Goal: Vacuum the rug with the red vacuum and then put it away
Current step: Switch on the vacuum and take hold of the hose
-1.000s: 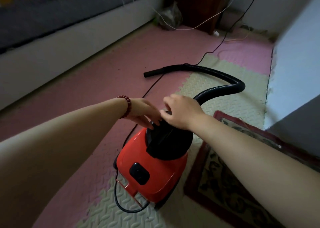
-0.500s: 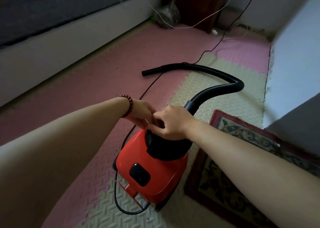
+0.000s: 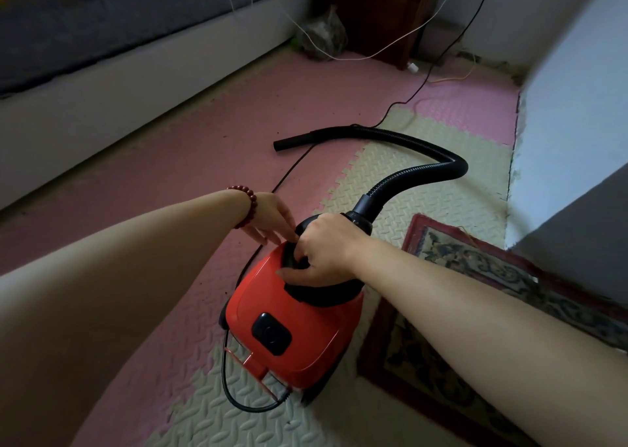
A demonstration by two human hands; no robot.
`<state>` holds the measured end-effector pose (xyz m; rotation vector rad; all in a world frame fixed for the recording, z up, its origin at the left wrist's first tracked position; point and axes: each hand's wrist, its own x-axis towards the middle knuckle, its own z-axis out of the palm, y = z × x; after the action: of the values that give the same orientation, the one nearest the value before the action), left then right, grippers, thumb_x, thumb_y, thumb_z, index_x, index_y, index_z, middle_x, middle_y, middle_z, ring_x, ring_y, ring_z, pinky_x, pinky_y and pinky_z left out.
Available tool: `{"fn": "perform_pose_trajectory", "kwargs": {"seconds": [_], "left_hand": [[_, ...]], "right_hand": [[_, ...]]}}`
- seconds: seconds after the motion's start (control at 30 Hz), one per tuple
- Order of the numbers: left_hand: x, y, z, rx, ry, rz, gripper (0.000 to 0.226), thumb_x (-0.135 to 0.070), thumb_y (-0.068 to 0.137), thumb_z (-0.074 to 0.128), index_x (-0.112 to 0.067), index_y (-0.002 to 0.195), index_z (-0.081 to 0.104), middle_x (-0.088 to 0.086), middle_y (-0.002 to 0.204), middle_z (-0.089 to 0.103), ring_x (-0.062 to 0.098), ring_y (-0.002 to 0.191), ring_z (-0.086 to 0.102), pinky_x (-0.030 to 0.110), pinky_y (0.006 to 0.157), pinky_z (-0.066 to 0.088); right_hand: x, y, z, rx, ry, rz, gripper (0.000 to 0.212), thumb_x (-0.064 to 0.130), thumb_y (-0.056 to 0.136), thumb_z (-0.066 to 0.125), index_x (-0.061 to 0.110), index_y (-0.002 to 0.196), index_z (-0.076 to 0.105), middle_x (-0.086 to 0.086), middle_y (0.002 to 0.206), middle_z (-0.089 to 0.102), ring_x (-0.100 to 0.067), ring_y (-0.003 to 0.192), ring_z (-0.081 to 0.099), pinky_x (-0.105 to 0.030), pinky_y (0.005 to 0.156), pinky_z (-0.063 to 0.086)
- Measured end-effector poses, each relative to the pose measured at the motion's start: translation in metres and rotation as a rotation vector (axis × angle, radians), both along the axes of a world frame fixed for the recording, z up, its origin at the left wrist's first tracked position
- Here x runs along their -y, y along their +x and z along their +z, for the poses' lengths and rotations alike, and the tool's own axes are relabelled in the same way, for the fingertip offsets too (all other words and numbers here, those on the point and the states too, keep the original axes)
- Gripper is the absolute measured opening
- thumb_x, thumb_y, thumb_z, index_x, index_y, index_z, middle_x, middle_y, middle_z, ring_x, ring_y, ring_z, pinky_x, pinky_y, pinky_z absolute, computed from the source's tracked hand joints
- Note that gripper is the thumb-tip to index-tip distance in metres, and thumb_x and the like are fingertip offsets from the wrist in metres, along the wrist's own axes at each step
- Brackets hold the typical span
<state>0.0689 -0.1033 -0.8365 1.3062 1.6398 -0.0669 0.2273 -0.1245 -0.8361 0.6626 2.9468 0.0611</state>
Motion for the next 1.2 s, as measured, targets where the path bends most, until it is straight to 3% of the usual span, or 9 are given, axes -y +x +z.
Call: {"fn": "perform_pose_trajectory", "kwargs": {"seconds": [0.2, 0.37, 0.63, 0.9, 1.1, 1.2], "left_hand": [[0.002, 0.007, 0.006, -0.010, 0.018, -0.004, 0.009, -0.026, 0.084, 0.068, -0.022, 0.091, 0.062, -0.007, 0.089, 0.065, 0.006, 0.083, 0.063, 0.025, 0.071, 0.053], [0.008, 0.007, 0.003, -0.037, -0.014, -0.031, 0.005, -0.024, 0.088, 0.063, -0.021, 0.092, 0.061, -0.006, 0.093, 0.065, 0.007, 0.083, 0.063, 0.025, 0.069, 0.052], [0.016, 0.008, -0.007, -0.174, -0.132, -0.150, 0.017, -0.019, 0.094, 0.051, -0.017, 0.108, 0.061, -0.003, 0.101, 0.065, 0.015, 0.093, 0.064, 0.028, 0.077, 0.052], [0.008, 0.023, -0.016, -0.203, -0.165, -0.191, 0.025, -0.019, 0.092, 0.053, -0.012, 0.116, 0.058, -0.004, 0.098, 0.065, 0.013, 0.091, 0.063, 0.031, 0.085, 0.051], [0.001, 0.005, -0.016, -0.218, -0.127, -0.110, 0.025, -0.019, 0.095, 0.047, -0.010, 0.116, 0.058, 0.001, 0.108, 0.066, 0.014, 0.088, 0.063, 0.031, 0.078, 0.052], [0.000, -0.002, -0.013, -0.212, -0.083, -0.073, 0.025, -0.020, 0.095, 0.047, -0.011, 0.115, 0.058, -0.001, 0.101, 0.065, 0.014, 0.085, 0.063, 0.026, 0.070, 0.051]], "right_hand": [[-0.008, 0.012, -0.005, -0.111, 0.022, 0.079, 0.062, 0.065, 0.081, 0.024, 0.019, 0.041, 0.034, 0.007, 0.039, 0.032, -0.015, 0.043, 0.037, -0.027, 0.051, 0.033], [-0.021, 0.032, 0.003, -0.117, 0.032, 0.046, 0.067, 0.068, 0.078, 0.020, 0.015, 0.044, 0.042, 0.002, 0.040, 0.039, -0.018, 0.042, 0.041, -0.035, 0.055, 0.047], [-0.032, 0.057, 0.002, -0.086, 0.065, -0.012, 0.063, 0.067, 0.076, 0.021, 0.015, 0.042, 0.032, 0.003, 0.038, 0.029, -0.012, 0.037, 0.027, -0.032, 0.050, 0.042], [-0.038, 0.044, -0.009, -0.143, 0.068, 0.119, 0.060, 0.061, 0.081, 0.030, 0.017, 0.040, 0.034, 0.005, 0.036, 0.031, -0.016, 0.036, 0.032, -0.036, 0.056, 0.047], [-0.031, 0.022, -0.016, -0.330, 0.100, 0.206, 0.054, 0.052, 0.080, 0.040, 0.019, 0.039, 0.031, 0.006, 0.035, 0.027, -0.016, 0.034, 0.026, -0.029, 0.049, 0.038], [-0.024, 0.007, -0.023, -0.401, 0.070, 0.234, 0.052, 0.052, 0.079, 0.041, 0.020, 0.039, 0.034, 0.004, 0.034, 0.037, -0.016, 0.037, 0.028, -0.029, 0.051, 0.040]]}}
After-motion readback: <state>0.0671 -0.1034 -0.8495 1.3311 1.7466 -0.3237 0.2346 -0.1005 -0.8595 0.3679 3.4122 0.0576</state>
